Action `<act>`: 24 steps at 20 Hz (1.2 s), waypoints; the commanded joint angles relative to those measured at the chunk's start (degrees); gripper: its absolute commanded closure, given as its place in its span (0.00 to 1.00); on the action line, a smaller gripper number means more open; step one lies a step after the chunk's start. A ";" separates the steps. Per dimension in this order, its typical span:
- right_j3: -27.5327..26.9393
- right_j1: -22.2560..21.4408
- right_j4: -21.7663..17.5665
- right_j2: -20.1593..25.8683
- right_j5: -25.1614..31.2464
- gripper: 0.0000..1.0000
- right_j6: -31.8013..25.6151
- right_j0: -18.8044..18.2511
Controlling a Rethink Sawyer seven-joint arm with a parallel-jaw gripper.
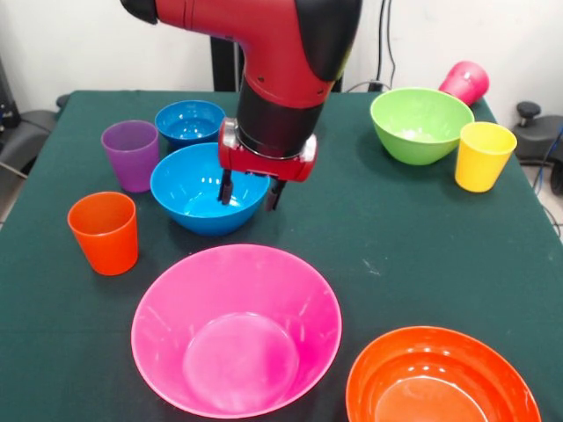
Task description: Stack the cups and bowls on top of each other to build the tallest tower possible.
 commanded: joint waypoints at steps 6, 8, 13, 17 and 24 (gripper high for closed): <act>6.02 -2.43 -4.42 4.28 -5.63 0.00 -3.81 -0.66; 6.27 -2.45 -4.70 3.97 -5.95 0.00 -3.56 -0.48; 5.55 -1.96 -5.71 2.92 -5.14 0.00 -3.37 0.49; 4.60 -1.95 -6.16 2.80 -3.69 0.00 -3.32 0.99; 4.83 -1.98 -6.31 3.29 -3.28 0.00 -3.20 0.65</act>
